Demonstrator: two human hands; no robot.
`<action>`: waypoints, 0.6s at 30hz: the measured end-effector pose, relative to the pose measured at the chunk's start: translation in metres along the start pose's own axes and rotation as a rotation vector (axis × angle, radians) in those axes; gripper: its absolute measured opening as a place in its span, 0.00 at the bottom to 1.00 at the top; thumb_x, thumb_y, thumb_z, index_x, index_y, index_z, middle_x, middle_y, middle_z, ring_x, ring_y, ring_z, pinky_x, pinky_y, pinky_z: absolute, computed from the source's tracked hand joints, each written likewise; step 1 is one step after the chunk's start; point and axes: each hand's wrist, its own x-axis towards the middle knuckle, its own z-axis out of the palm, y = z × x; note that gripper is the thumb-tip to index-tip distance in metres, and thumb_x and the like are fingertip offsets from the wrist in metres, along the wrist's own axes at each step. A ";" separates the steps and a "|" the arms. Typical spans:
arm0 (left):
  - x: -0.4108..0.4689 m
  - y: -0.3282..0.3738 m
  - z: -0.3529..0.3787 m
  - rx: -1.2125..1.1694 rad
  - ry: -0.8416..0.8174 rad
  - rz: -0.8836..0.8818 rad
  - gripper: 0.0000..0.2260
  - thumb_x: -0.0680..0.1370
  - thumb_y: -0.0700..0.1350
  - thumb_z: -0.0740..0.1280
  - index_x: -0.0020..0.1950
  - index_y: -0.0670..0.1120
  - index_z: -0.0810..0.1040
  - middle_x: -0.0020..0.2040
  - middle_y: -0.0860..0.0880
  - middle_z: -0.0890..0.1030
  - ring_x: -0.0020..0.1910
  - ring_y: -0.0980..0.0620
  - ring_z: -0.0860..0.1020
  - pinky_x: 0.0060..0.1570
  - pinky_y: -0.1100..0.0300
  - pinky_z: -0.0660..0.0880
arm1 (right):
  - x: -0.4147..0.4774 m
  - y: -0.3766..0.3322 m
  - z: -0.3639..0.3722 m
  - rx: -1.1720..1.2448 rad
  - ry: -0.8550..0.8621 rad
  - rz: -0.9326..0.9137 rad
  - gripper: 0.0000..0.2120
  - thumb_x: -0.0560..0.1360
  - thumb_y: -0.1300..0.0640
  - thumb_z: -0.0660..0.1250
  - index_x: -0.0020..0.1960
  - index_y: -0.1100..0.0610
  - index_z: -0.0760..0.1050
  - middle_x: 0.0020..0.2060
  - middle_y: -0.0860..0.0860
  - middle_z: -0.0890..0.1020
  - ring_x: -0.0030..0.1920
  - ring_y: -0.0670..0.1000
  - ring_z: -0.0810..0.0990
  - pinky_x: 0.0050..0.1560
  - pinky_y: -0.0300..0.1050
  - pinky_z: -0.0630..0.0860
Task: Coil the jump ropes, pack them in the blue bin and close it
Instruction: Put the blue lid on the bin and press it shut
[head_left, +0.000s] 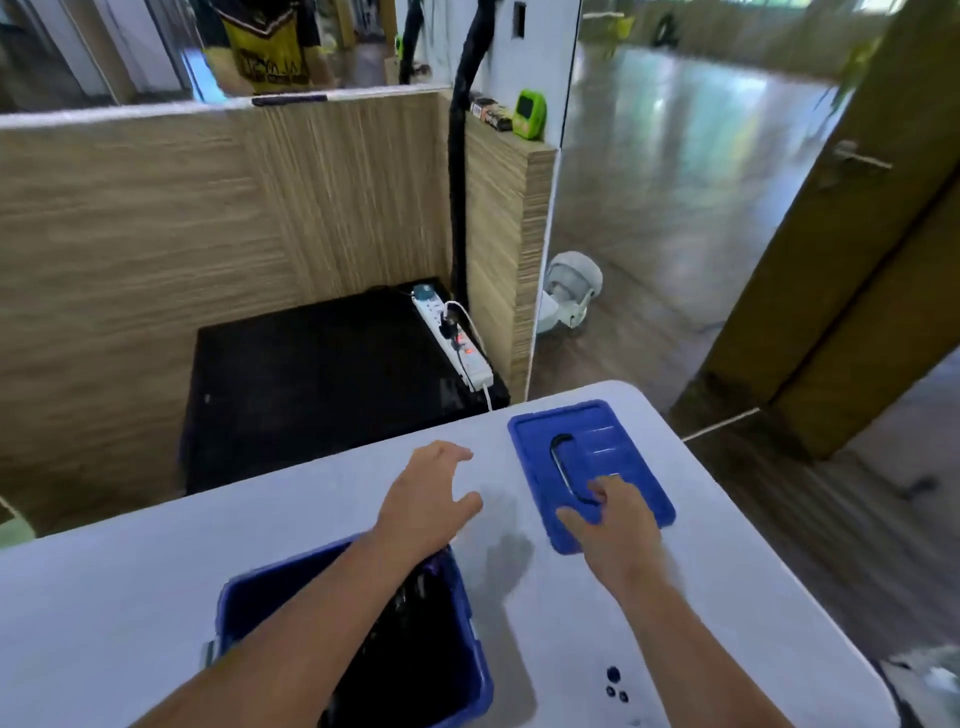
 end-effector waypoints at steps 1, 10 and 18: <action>0.012 0.004 0.007 0.022 -0.037 0.012 0.25 0.79 0.52 0.68 0.76 0.51 0.69 0.75 0.54 0.68 0.75 0.54 0.64 0.71 0.57 0.65 | 0.005 0.007 -0.001 0.000 -0.005 0.030 0.20 0.73 0.49 0.76 0.61 0.53 0.74 0.57 0.48 0.75 0.56 0.52 0.77 0.52 0.45 0.74; 0.102 0.037 0.076 0.211 -0.280 0.129 0.29 0.79 0.49 0.67 0.79 0.49 0.65 0.81 0.52 0.62 0.80 0.52 0.58 0.74 0.53 0.66 | 0.045 0.041 0.014 -0.264 -0.065 0.150 0.36 0.70 0.41 0.75 0.73 0.52 0.68 0.70 0.51 0.69 0.69 0.57 0.68 0.64 0.47 0.68; 0.131 0.042 0.112 0.410 -0.382 0.187 0.36 0.80 0.49 0.65 0.84 0.50 0.52 0.85 0.51 0.51 0.83 0.49 0.53 0.75 0.51 0.65 | 0.054 0.061 0.020 -0.417 -0.164 0.122 0.39 0.73 0.34 0.68 0.77 0.49 0.60 0.77 0.49 0.61 0.77 0.55 0.59 0.72 0.47 0.66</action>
